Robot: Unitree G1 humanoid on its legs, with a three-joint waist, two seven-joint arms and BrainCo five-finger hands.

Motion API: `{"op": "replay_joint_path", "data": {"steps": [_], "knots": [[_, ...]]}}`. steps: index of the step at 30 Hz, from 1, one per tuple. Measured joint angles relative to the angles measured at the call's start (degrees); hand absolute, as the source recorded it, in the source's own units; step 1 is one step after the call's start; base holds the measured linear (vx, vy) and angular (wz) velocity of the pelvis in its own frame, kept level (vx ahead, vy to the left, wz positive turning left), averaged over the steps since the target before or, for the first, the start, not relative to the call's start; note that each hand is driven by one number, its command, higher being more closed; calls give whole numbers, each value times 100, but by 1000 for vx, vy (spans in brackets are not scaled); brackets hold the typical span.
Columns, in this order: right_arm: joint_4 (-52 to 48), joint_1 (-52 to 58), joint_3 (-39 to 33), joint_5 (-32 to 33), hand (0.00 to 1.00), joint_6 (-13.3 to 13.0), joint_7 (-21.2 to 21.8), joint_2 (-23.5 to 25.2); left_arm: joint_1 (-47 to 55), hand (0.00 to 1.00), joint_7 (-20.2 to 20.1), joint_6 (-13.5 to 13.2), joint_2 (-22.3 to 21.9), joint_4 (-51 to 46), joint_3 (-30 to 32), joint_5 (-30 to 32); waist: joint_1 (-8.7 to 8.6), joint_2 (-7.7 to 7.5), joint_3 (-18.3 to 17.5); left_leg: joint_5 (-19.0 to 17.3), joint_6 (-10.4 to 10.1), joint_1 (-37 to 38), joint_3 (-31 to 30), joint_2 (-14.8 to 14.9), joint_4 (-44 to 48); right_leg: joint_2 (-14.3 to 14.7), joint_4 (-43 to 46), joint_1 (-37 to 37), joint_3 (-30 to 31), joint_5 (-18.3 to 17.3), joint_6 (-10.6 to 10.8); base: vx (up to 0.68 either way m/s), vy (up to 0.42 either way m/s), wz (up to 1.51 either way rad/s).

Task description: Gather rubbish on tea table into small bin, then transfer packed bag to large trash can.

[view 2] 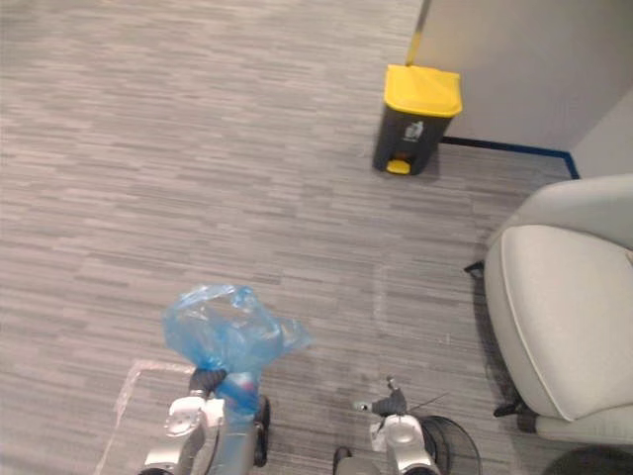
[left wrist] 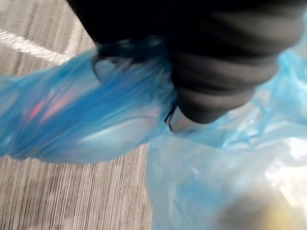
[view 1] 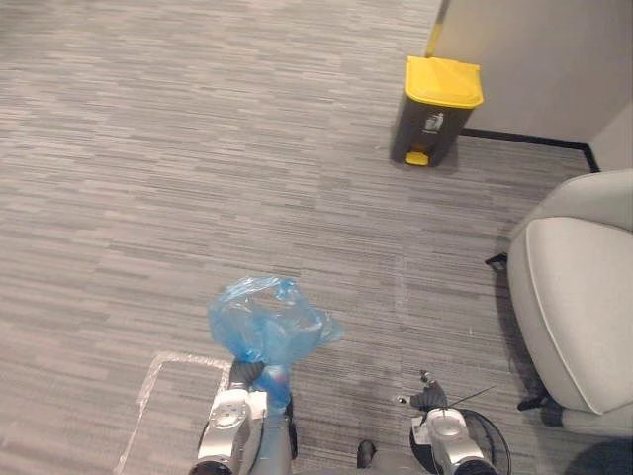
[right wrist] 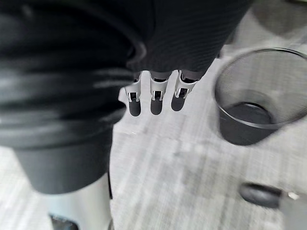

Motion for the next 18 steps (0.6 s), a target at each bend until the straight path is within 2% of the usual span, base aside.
{"op": "replay_joint_path", "data": {"steps": [2, 3, 5, 6, 8, 9, 10, 11, 12, 13, 14, 16, 17, 18], "knots": [[-5, -10, 38, 0, 0, -7, 24, 53, 31, 100, -2, 6, 90, -5, -94, 1, -20, 33, 19, -135, 109, 401, 178, -11, -110, -56, 1330, -509, 14, 31, 473, 338, 180, -60], [-13, -32, 41, 1, 0, -12, 40, 105, 11, 100, 0, 7, 196, -5, -202, 1, -52, 29, 20, -158, 124, 675, 277, -11, -263, -31, 2146, -903, -70, -46, 412, 323, 130, -41], [-15, -126, 141, 0, 0, -17, 45, 106, -5, 100, -3, 8, 277, -1, -250, 1, -101, 54, 47, -158, 125, 1087, 352, -13, -610, -6, 2511, -1252, -464, -230, 104, 302, 56, -36], [-17, -154, 251, 1, 0, -24, 44, 99, -23, 100, 5, 9, 328, 3, -240, 1, -172, 75, 100, -168, 125, 1452, 428, 17, -908, 73, 2317, -1474, -809, -335, -137, 346, -12, -34], [-18, -257, 277, 2, 0, -26, 44, 96, -93, 100, 7, 9, 352, 7, -198, 1, -206, 113, 137, -210, 60, 1664, 500, 103, -1116, 240, 1659, -1711, -1156, -262, -333, 289, -57, -23], [-16, -286, 279, 1, 0, -24, 44, 97, -170, 100, 8, 8, 400, 15, -196, 2, -208, 88, 187, -249, -6, 1802, 556, 133, -1253, 347, 1041, -1868, -1325, -54, -433, 304, -100, -11], [-13, -250, 277, -1, 0, -17, 39, 93, -212, 100, 7, 5, 451, 99, -203, 3, -235, 19, 182, -324, -132, 1949, 576, 74, -1380, 445, 129, -1857, -1385, 478, -469, 327, -109, 1], [-6, -199, 277, -1, 0, -14, 38, 85, -213, 100, 8, 6, 504, 162, -203, 8, -273, -63, 183, -385, -211, 2042, 530, 2, -1386, 450, -152, -1845, -1320, 1022, -628, 394, -140, 15], [5, -139, 273, -1, 0, -10, 37, -10, -252, 100, 14, 10, 431, 300, -197, 9, -311, 25, 193, -483, -314, 2160, 406, 74, -1380, 510, 65, -1842, -1260, 1164, -898, 412, -148, 9], [3, -90, 257, 2, 0, -5, 38, -96, -225, 100, 5, 9, 379, 361, -195, 15, -325, 102, 168, -494, -340, 2120, 372, 188, -1187, 568, 170, -1844, -1297, 923, -938, 408, -165, -1], [4, -68, 237, 2, 0, -4, 37, -120, -218, 100, 12, 9, 350, 360, -194, 17, -334, 119, 170, -505, -359, 2056, 327, 250, -1018, 597, 169, -1811, -1327, 851, -968, 376, -182, -4], [3, -24, 184, 4, 0, 16, 32, -107, -216, 100, 4, 11, 279, 364, -162, 18, -347, 165, 190, -570, -475, 1678, 118, 489, 72, 741, 39, -1516, -1405, 748, -1075, 406, -188, 6], [-15, 22, 204, 9, 0, 40, 32, -90, -186, 100, -3, 15, 199, 356, -112, 16, -344, 178, 204, -461, -584, 1385, -11, 670, 1071, 851, -157, -1160, -1430, 696, -1155, 500, -155, 1], [-74, 60, 217, 11, 0, 42, 28, -62, -127, 100, -11, 13, 96, 302, -41, 14, -306, 175, 215, -438, -592, 1058, -72, 910, 2177, 947, -358, -732, -1408, 635, -1233, 492, -117, -7]]}}
